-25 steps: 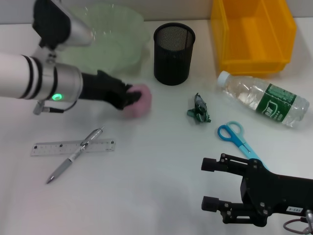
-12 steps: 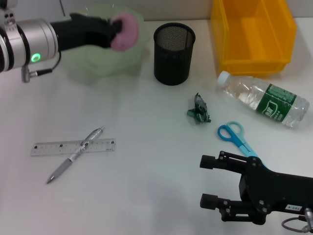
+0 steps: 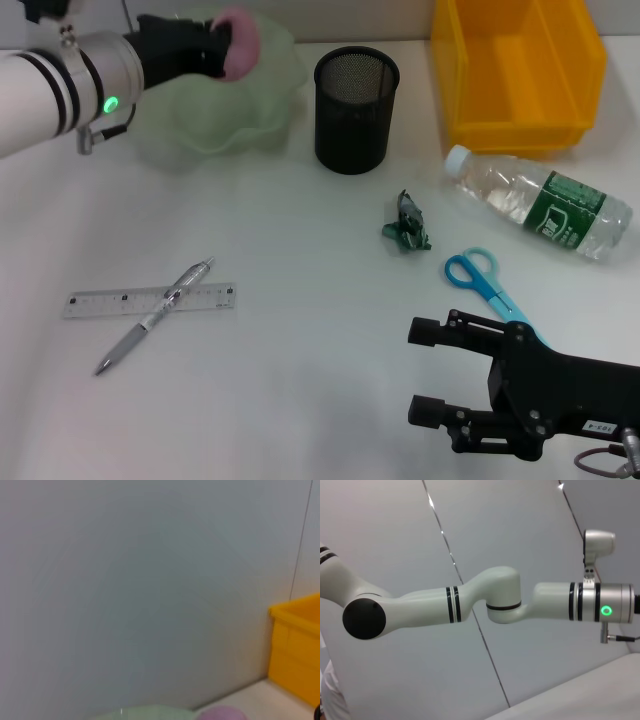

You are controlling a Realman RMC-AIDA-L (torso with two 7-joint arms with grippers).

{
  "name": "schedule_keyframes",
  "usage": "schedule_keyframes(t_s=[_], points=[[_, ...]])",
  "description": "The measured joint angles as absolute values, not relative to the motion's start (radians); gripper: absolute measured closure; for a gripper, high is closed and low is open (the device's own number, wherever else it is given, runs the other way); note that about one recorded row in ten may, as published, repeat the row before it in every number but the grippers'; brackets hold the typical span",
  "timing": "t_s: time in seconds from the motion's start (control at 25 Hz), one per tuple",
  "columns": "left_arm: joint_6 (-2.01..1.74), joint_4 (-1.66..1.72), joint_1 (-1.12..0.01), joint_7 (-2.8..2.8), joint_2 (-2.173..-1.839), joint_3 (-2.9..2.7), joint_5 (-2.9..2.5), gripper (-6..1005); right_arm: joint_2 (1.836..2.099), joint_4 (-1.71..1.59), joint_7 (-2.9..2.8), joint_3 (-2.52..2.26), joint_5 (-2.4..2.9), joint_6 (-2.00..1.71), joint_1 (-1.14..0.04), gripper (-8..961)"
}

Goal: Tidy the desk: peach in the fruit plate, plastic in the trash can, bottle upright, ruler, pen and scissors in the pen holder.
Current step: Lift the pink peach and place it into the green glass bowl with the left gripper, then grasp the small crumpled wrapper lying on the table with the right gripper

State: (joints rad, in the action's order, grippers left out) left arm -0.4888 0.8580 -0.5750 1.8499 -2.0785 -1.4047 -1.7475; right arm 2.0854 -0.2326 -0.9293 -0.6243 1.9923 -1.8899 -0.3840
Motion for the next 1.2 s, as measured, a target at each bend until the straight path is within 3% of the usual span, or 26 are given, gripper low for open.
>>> schedule_keyframes(t_s=[0.32,0.8,1.04,1.2], points=[[-0.465,0.820,-0.597,1.849,-2.079,-1.406,-1.739,938,2.084,-0.230,-0.928,-0.624,1.977,-1.884,-0.382,194],[-0.596,0.898,-0.546,1.836,-2.073,-1.406,-1.677,323,2.082,-0.234,-0.931,-0.606,1.974,-1.886,-0.384,205],[-0.833,0.978,-0.478,1.718,-2.070,-1.384,-1.545,208,2.079,-0.241,-0.935,-0.552,1.974,-1.895,-0.371,211],[-1.317,0.888,-0.427,1.521,-2.066,-1.209,-1.321,189,2.078,-0.256,-0.947,-0.538,1.974,-1.895,-0.367,215]])
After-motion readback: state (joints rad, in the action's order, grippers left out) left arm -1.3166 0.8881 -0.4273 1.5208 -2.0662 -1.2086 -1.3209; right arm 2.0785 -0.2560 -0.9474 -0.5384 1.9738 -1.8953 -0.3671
